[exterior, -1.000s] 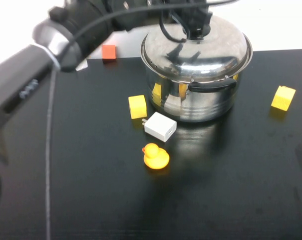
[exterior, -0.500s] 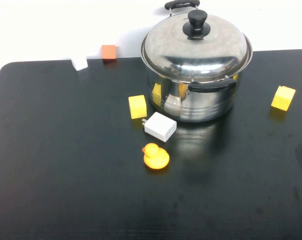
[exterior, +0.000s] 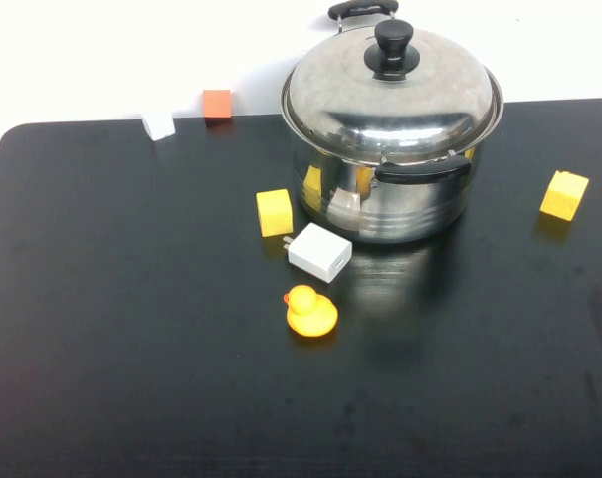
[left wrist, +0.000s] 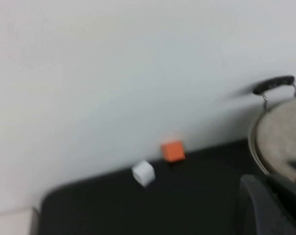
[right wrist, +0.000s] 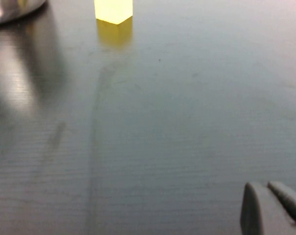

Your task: Cover the pot

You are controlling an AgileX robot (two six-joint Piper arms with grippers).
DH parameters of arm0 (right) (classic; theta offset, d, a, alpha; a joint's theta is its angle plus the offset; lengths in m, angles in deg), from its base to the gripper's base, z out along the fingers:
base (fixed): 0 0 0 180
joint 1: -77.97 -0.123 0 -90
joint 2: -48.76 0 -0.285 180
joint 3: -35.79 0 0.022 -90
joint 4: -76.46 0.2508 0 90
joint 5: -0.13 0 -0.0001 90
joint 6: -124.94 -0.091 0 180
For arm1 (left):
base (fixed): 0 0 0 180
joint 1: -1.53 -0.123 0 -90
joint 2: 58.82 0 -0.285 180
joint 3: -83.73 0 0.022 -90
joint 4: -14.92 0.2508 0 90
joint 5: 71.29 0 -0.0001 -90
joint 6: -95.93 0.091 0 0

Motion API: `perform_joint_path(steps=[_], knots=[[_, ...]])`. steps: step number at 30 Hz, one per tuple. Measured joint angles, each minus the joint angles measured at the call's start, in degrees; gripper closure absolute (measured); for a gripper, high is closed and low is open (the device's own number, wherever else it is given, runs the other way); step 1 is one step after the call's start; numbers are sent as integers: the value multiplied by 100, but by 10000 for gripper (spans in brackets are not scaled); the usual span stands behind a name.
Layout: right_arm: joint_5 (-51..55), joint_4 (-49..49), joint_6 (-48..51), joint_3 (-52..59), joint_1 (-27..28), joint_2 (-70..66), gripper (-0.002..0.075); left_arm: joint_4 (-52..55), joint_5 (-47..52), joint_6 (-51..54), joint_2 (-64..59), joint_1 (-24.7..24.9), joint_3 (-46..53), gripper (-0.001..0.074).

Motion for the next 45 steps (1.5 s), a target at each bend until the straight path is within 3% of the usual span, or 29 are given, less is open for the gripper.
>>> perform_joint_path(steps=[5, 13, 20, 26, 45], knots=[[0, 0, 0, 0, 0, 0, 728, -13, -744, -954, 1118, 0, 1930, 735], [0, 0, 0, 0, 0, 0, 728, -22, -3082, -2176, 2836, 0, 5284, 735], [0, 0, 0, 0, 0, 0, 728, -22, -4209, -2767, 3616, 0, 6967, 735], [0, 0, 0, 0, 0, 0, 728, 149, -4495, -2796, 3831, 0, 7471, 735], [0, 0, 0, 0, 0, 0, 728, 171, -4268, -2664, 3894, 0, 7658, 735]])
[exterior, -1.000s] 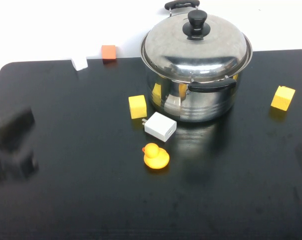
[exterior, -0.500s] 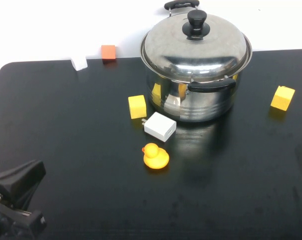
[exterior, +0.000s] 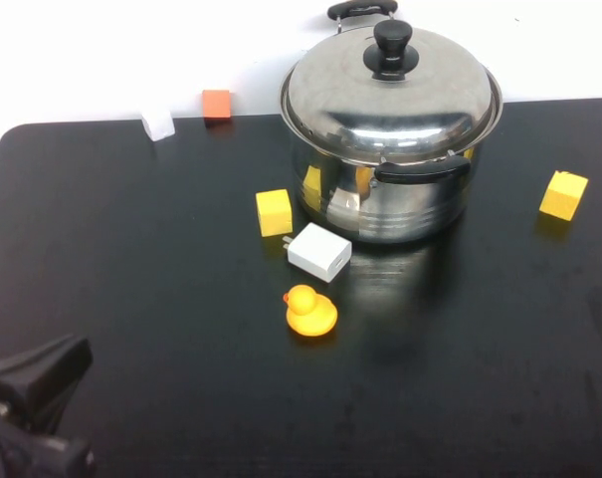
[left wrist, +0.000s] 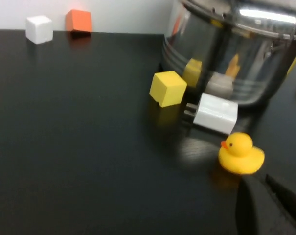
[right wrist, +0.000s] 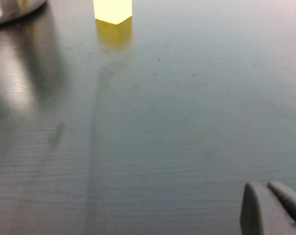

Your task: Cover the pot

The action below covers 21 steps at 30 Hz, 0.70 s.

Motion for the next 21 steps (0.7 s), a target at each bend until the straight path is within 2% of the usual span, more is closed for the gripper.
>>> perform_joint_path(steps=[3, 6, 8, 15, 21], knots=[[0, 0, 0, 0, 0, 0, 728, -550, -128, 796, 338, -192, 236, 735], [0, 0, 0, 0, 0, 0, 728, -1435, -484, 1711, 893, -681, 590, 735], [0, 0, 0, 0, 0, 0, 728, -1699, -726, 1956, 1252, -1006, 876, 735], [0, 0, 0, 0, 0, 0, 728, -1998, -1024, 2087, 2411, -1964, 2083, 736], [0, -10, 0, 0, 0, 0, 728, -2273, -204, 2100, 3183, -2267, 2321, 736]])
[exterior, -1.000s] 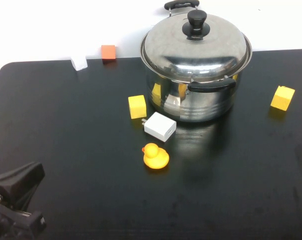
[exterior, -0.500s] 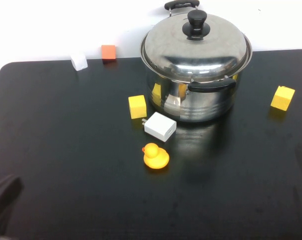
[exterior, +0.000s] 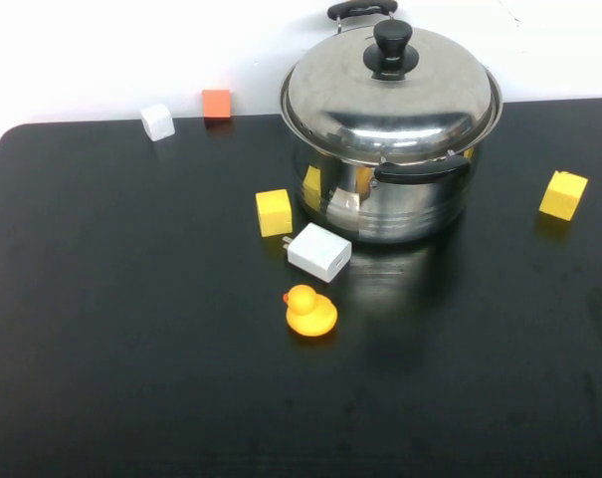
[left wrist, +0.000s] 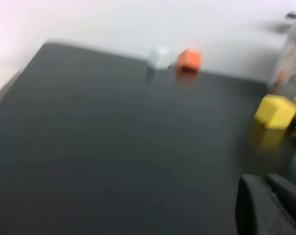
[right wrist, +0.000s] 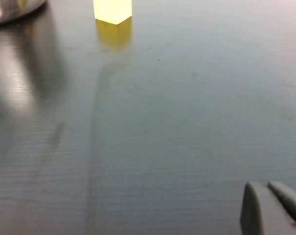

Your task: Cover the pot

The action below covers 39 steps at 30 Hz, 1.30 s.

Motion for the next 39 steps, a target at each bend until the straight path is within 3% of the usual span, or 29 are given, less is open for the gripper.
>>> perform_joint_path(steps=[6, 20, 29, 39], knots=[[0, 0, 0, 0, 0, 0, 728, -305, 1145, 35, 42, -280, -12, 735], [0, 0, 0, 0, 0, 0, 728, -305, 1177, 35, 42, -301, -12, 736], [0, 0, 0, 0, 0, 0, 728, -258, 1183, 68, 46, -682, -12, 736], [0, 0, 0, 0, 0, 0, 728, -305, 1191, 1140, 46, -694, -21, 736]])
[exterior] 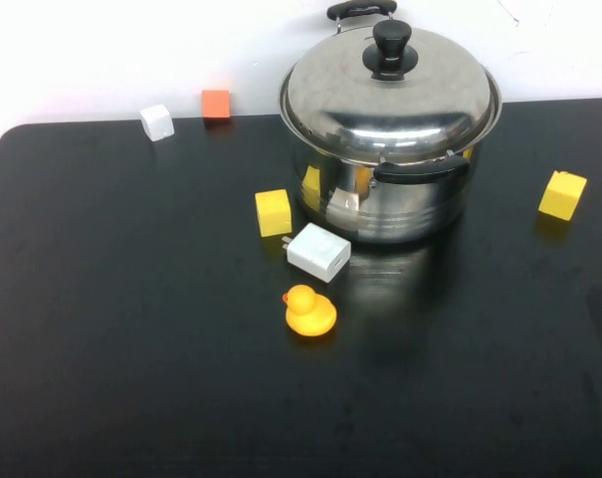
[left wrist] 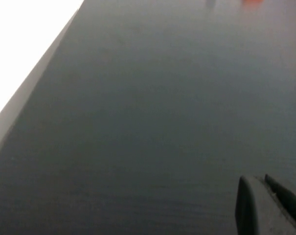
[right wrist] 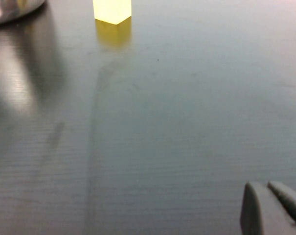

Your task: Cover the pot

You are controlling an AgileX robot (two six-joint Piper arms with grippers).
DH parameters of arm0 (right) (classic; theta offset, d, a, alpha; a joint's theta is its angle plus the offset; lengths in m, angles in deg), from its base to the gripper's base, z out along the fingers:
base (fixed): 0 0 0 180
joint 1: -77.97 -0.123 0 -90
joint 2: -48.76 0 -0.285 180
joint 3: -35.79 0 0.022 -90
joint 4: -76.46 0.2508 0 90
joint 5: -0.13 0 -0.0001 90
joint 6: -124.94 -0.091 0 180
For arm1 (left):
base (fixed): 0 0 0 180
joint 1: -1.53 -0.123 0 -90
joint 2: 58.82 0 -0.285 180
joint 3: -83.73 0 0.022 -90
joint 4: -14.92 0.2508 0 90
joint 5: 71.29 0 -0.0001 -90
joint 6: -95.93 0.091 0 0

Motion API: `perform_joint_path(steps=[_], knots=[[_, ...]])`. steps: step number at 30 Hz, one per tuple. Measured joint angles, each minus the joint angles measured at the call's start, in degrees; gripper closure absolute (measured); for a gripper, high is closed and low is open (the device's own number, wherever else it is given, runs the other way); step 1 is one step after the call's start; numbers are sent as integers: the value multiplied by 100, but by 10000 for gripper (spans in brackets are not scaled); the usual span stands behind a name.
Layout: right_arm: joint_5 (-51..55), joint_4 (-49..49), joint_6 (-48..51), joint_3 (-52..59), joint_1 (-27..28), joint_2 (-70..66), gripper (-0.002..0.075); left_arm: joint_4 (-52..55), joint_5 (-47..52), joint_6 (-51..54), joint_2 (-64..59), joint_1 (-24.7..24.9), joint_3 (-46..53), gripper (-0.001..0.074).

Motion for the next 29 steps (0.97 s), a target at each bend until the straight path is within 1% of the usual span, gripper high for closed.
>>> perform_joint_path(steps=[29], knots=[[0, 0, 0, 0, 0, 0, 728, 0, 0, 75, 0, 0, 0, 736]])
